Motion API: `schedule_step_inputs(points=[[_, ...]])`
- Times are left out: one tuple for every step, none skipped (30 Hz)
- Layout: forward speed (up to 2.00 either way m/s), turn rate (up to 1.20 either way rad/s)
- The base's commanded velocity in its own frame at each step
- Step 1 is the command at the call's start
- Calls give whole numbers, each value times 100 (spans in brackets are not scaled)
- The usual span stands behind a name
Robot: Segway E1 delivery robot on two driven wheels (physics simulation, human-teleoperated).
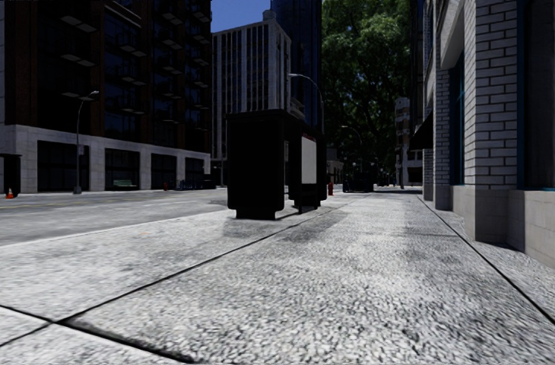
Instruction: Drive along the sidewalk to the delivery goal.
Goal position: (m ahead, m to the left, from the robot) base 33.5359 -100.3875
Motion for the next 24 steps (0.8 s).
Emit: schedule_step_inputs(points=[[154, -56], [154, -47], [154, -47], [154, -44], [154, -43], [154, -43], [154, -43], [154, 0], [154, 0], [154, 0], [154, 0], [154, 0], [154, 0], [154, 0], [154, 0], [154, 0], [154, 0], [154, 0], [154, 0], [154, -8], [154, -36], [154, -79], [154, -79], [154, -120]])
